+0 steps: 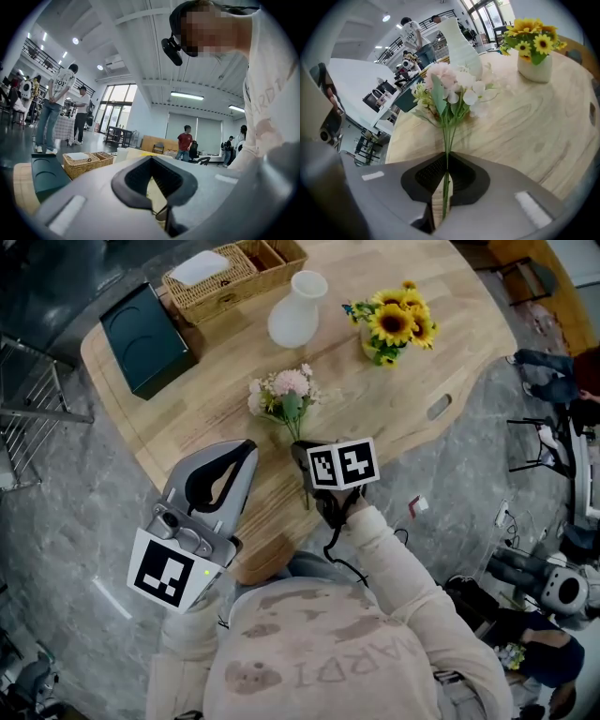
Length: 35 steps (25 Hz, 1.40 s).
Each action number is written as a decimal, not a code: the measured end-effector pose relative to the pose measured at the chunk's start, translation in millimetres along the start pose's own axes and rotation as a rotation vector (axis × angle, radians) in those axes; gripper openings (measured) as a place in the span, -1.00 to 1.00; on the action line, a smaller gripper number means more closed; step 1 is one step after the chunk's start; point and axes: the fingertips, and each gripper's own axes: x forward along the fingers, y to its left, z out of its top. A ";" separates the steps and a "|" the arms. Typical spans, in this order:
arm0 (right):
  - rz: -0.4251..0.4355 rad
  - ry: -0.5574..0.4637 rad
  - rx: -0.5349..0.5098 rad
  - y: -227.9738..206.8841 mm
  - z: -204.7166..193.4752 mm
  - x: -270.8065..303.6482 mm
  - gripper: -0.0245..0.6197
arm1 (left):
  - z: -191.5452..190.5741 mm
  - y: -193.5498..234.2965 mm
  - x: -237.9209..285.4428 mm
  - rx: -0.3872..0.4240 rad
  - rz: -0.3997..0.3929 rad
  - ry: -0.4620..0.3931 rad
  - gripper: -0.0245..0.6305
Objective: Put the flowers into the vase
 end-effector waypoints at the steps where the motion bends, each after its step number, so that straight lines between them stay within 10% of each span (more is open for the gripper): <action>1: 0.005 -0.012 0.000 1.9 2.4 -2.2 -0.79 | -1.2 1.0 -0.1 -0.004 -0.002 -0.001 -0.92; 13: 0.137 -0.196 -0.076 42.0 51.7 -50.9 -0.81 | 4.6 1.9 10.4 -0.002 0.002 -0.019 -0.92; 35: 0.511 -0.456 -0.523 27.7 169.6 -213.0 -0.82 | 75.5 -79.7 141.6 0.127 0.265 -0.121 -0.92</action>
